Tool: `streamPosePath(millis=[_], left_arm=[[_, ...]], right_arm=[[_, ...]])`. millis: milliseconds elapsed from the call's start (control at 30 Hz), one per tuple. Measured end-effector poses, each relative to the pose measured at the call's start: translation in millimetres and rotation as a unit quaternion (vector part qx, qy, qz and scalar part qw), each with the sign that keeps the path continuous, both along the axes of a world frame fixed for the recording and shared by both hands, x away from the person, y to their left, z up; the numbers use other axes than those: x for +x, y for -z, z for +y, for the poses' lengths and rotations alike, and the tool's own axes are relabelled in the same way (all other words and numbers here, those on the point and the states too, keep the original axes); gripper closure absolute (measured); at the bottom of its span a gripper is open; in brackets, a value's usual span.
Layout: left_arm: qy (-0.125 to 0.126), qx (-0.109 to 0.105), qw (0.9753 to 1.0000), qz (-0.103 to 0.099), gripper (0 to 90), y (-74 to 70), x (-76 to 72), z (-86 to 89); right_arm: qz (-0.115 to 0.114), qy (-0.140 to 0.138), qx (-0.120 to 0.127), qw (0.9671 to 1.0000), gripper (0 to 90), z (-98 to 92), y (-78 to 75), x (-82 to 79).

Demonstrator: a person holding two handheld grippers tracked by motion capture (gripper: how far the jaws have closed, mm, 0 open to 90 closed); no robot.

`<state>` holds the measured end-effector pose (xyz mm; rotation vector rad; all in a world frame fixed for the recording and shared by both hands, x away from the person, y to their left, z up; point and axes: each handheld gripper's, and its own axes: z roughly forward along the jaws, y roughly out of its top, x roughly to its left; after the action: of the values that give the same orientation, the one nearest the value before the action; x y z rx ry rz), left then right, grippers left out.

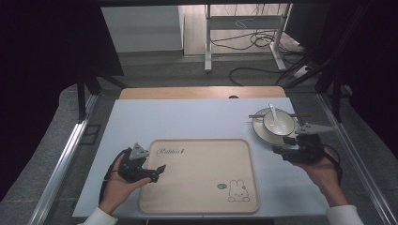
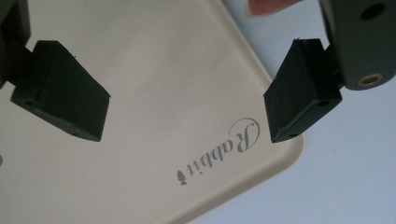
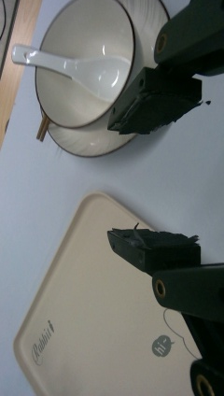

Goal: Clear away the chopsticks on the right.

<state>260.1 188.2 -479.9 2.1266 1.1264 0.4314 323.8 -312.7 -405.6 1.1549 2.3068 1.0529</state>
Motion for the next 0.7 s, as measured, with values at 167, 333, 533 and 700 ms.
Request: streamPosePath(millis=[167,333,533,700], left_arm=[[0.0,0.009,1.0,0.003,14.1,0.7,-0.5,-1.3],[-0.004,0.005,1.0,0.007,14.0,-1.4,-1.3,-2.6],[-0.004,0.012,0.9998,0.015,14.0,1.8,0.7,-3.7],[-0.013,0.009,0.9997,0.017,14.0,1.9,1.7,-1.5]], right_arm=[[0.008,0.004,-0.028,0.9996,42.6,-10.8,-12.6,15.0],[0.024,0.022,-0.026,0.9991,46.2,-24.9,-19.8,40.9],[0.034,0.05,-0.037,0.9975,49.6,-39.2,-27.0,74.8],[0.051,0.075,-0.055,0.9944,56.5,-51.9,-21.5,107.7]])
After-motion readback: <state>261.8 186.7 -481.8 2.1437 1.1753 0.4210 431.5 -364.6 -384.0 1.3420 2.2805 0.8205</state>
